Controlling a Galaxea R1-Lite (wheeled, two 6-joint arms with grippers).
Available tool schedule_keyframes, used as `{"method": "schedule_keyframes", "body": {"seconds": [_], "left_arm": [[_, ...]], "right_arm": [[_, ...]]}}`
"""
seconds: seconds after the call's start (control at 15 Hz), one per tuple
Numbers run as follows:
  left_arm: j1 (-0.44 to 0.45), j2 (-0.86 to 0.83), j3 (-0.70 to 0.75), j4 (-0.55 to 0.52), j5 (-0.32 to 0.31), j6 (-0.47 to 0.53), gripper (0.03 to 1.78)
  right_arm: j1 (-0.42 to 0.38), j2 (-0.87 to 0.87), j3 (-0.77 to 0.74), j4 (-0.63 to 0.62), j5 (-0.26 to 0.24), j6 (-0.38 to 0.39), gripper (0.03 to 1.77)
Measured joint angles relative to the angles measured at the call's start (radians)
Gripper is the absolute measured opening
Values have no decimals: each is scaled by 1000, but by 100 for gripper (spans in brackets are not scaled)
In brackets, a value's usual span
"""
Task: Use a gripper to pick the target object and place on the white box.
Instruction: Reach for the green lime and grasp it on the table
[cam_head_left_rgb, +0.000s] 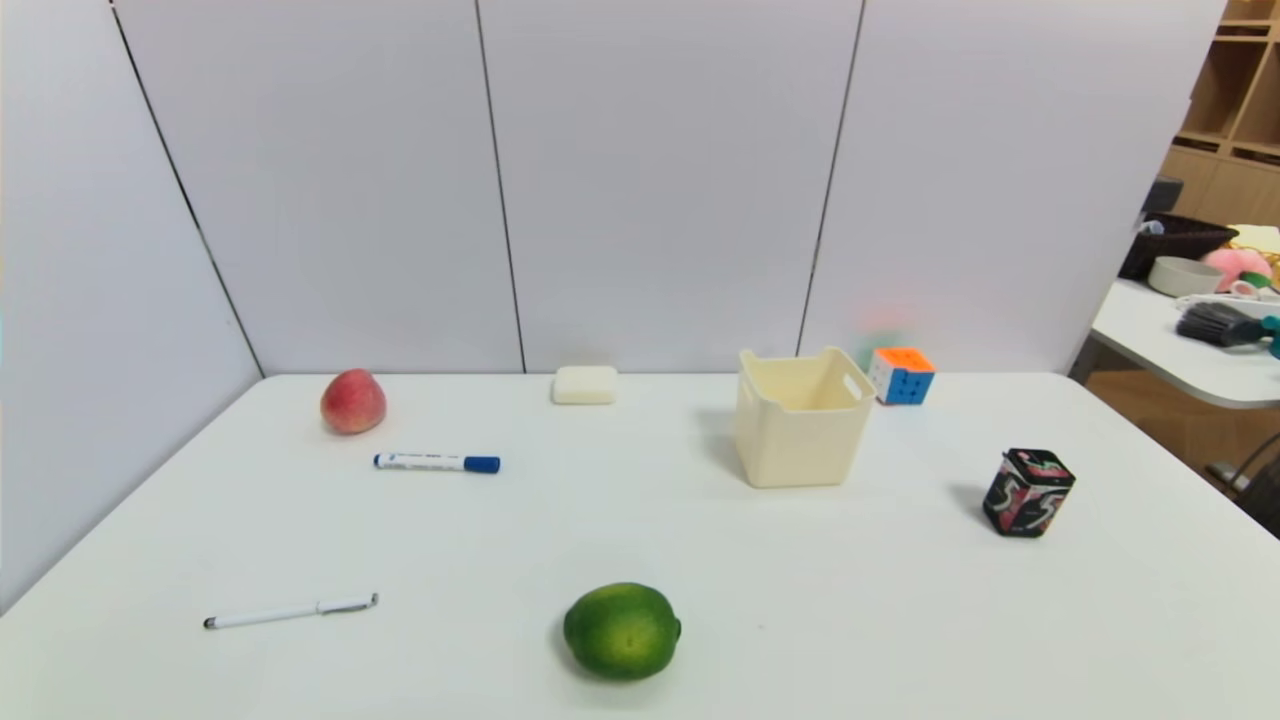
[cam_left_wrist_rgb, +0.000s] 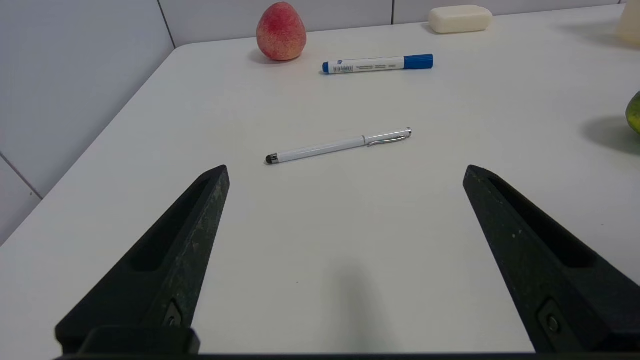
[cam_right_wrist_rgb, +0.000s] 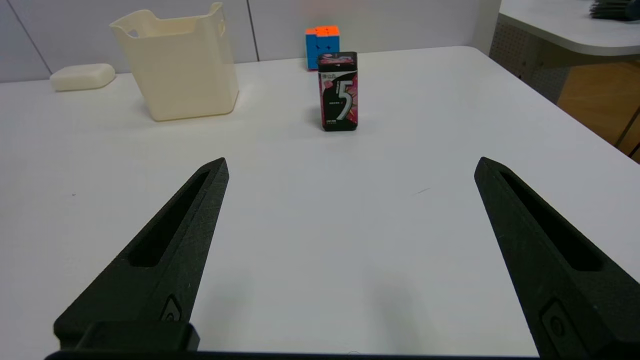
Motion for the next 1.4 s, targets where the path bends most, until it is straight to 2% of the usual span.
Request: {"method": "schedule_keyframes", "body": {"seconds": [0.53,0.67,1.07,1.2,1.4], "left_arm": [[0,0,0,0,0,0,169],[0,0,0,0,0,0,169],[0,0,0,0,0,0,169],[0,0,0,0,0,0,169],[0,0,0,0,0,-1,169]], "right_arm": [[0,6,-2,17,10,-11,170],[1,51,-62,60,27,-11,170],[81,446,-390,211,62,-20,170],[125,616,-472,226,71,-51,170],[197,871,-570,227,110,-105,170]]}}
